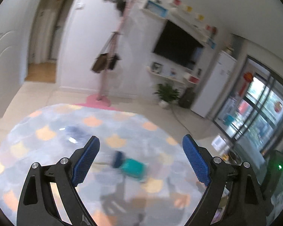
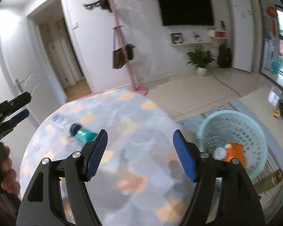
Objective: Collect trash
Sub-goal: 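Move both tools back over the table toward the bottle and teal packet, then grasp the clear plastic bottle with the left tool while the right tool grasps the teal packet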
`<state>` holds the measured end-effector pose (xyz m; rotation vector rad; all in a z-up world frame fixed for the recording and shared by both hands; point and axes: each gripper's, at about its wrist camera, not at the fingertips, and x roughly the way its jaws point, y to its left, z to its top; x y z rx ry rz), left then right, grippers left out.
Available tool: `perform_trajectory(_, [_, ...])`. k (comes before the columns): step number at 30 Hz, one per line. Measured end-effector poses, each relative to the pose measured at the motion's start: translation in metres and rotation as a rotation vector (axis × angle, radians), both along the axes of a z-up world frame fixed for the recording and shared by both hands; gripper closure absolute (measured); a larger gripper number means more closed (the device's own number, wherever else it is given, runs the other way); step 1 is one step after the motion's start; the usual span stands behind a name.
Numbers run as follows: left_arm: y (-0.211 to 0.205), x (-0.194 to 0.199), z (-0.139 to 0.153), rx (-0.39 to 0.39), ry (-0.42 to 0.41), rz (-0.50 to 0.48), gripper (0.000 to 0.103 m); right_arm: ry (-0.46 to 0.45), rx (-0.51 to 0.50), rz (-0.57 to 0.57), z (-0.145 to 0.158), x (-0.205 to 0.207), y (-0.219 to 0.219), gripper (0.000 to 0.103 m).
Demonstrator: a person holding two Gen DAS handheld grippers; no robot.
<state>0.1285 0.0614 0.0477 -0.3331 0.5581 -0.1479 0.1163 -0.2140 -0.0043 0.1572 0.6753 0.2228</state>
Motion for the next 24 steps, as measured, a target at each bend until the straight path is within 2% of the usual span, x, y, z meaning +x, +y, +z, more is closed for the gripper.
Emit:
perform_trajectory(3, [0.030, 0.015, -0.015, 0.008, 0.115, 0.122, 0.016, 0.012, -0.022, 0.075, -0.002, 0.009, 0.030, 0.031])
perform_trajectory(6, [0.055, 0.032, -0.036, -0.086, 0.194, 0.151, 0.016, 0.027, -0.051, 0.153, -0.007, 0.021, 0.059, 0.030])
perform_trajectory(10, [0.066, 0.055, -0.058, -0.151, 0.254, 0.209, 0.017, 0.048, -0.079, 0.242, -0.017, 0.038, 0.088, 0.030])
perform_trajectory(13, [0.063, 0.067, -0.066, -0.125, 0.259, 0.240, 0.017, 0.056, -0.092, 0.293, -0.026, 0.049, 0.102, 0.030])
perform_trajectory(18, [0.067, 0.094, -0.078, -0.149, 0.293, 0.280, 0.017, 0.060, -0.137, 0.355, -0.039, 0.061, 0.118, 0.030])
perform_trajectory(21, [0.062, 0.113, -0.084, -0.071, 0.351, 0.327, 0.017, 0.070, -0.164, 0.396, -0.047, 0.068, 0.127, 0.030])
perform_trajectory(24, [0.062, 0.129, -0.094, -0.060, 0.403, 0.344, 0.017, 0.077, -0.194, 0.439, -0.055, 0.071, 0.135, 0.030])
